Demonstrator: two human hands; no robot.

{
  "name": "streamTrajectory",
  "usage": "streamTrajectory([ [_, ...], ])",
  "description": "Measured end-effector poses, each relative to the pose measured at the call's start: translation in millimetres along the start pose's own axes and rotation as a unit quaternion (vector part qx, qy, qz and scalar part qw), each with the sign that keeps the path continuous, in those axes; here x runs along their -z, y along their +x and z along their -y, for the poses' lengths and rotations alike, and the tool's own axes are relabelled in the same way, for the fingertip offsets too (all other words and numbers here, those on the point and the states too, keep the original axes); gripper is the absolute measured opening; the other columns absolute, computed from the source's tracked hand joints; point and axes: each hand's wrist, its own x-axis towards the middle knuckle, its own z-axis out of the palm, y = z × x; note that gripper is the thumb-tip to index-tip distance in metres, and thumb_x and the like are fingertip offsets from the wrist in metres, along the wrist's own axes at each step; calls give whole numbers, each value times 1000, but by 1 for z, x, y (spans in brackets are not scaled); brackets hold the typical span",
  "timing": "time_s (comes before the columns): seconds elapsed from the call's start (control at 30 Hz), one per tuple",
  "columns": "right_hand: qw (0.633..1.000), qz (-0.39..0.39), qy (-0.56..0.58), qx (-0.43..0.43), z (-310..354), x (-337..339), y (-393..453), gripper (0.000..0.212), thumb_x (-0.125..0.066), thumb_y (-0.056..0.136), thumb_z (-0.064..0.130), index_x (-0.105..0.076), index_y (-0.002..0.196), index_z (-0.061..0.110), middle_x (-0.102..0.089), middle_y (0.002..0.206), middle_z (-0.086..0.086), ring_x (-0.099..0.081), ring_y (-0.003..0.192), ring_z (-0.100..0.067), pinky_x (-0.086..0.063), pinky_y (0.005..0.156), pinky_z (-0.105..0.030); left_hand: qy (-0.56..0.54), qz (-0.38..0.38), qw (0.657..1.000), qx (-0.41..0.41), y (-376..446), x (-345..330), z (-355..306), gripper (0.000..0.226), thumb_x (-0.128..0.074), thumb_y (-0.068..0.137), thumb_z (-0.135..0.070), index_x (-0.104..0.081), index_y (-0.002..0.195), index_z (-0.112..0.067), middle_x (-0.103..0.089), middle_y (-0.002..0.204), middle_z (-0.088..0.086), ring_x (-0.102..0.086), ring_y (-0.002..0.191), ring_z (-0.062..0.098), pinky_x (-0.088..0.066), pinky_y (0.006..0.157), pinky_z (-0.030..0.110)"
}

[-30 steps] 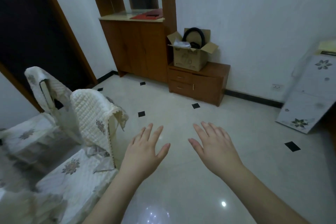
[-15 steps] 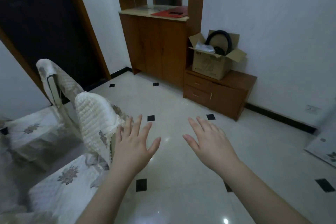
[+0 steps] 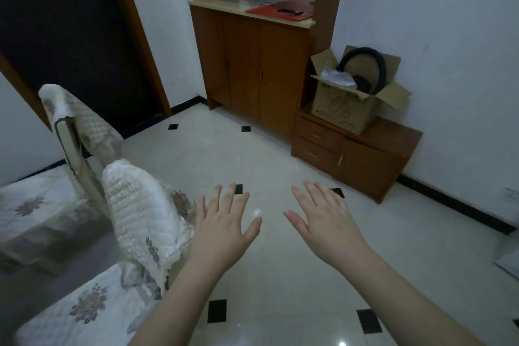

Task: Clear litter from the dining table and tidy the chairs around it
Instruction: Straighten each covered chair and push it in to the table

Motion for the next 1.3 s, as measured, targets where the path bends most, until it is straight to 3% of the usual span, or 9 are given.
streamTrajectory([
  [0.07, 1000, -2, 1, 11, -4, -5, 28, 96, 18, 77, 73, -25, 150, 28, -24, 158, -3, -18, 145, -24, -15, 116, -41, -9, 7, 1000, 12, 17, -9, 8, 60, -32, 86, -57, -56, 130, -24, -46, 145, 6, -39, 136, 33, -28, 109, 58],
  [0.13, 1000, 6, -2, 25, -9, -11, 56, 99, 22, 75, 73, -22, 151, 28, -23, 158, -2, -18, 145, -23, -15, 116, -40, -20, 21, 999, 37, 35, -19, 17, 62, -29, 85, -54, -54, 131, -23, -43, 148, 6, -35, 138, 33, -25, 110, 58],
  [0.33, 996, 35, 29, 80, -21, -25, 152, 74, -3, 87, 64, -11, 153, 30, -13, 161, 0, -9, 147, -20, -7, 117, -35, -29, 15, 994, 108, 105, -38, 39, 74, -8, 82, -56, -37, 144, -27, -22, 158, 1, -14, 147, 27, -6, 116, 50],
  [0.47, 990, 41, 38, 133, -27, -29, 217, 79, 3, 85, 68, -12, 152, 30, -17, 160, 0, -12, 146, -21, -8, 117, -35, -24, 13, 985, 168, 149, -38, 47, 74, -2, 83, -53, -31, 146, -28, -19, 159, 2, -11, 147, 27, -7, 117, 48],
  [0.57, 983, 55, 42, 172, -30, -34, 261, 82, 8, 82, 66, -15, 152, 29, -19, 159, -1, -14, 146, -21, -10, 117, -37, -5, 1, 978, 207, 173, -39, 51, 63, -15, 89, -47, -42, 141, -24, -35, 153, 6, -27, 142, 31, -21, 114, 51],
  [0.67, 974, 76, 48, 210, -24, -41, 298, 71, -5, 92, 64, -14, 152, 28, -18, 159, -2, -13, 146, -21, -9, 117, -36, 11, -8, 971, 238, 184, -41, 62, 53, -30, 88, -37, -50, 135, -22, -50, 142, 10, -44, 132, 35, -37, 105, 53],
  [0.97, 937, 92, 54, 332, 48, -67, 376, 95, 21, 75, 72, -13, 152, 28, -19, 159, -2, -14, 146, -21, -10, 117, -37, 35, -28, 931, 361, 191, -52, 122, 55, -38, 84, -36, -48, 136, -20, -51, 139, 6, -44, 131, 27, -38, 105, 49],
  [1.17, 906, 89, 38, 413, 113, -75, 423, 80, 5, 83, 61, -16, 152, 26, -22, 158, -4, -17, 145, -22, -12, 116, -36, 27, -31, 900, 434, 198, -60, 172, 57, -39, 82, -45, -49, 132, -19, -54, 135, 8, -47, 127, 32, -40, 102, 52],
  [1.3, 885, 91, 23, 456, 150, -76, 449, 74, -4, 88, 57, -27, 150, 23, -33, 153, -6, -26, 143, -24, -21, 114, -40, 26, -48, 878, 475, 202, -58, 198, 62, -38, 83, -52, -52, 133, -17, -54, 136, 11, -47, 127, 35, -38, 103, 53],
])
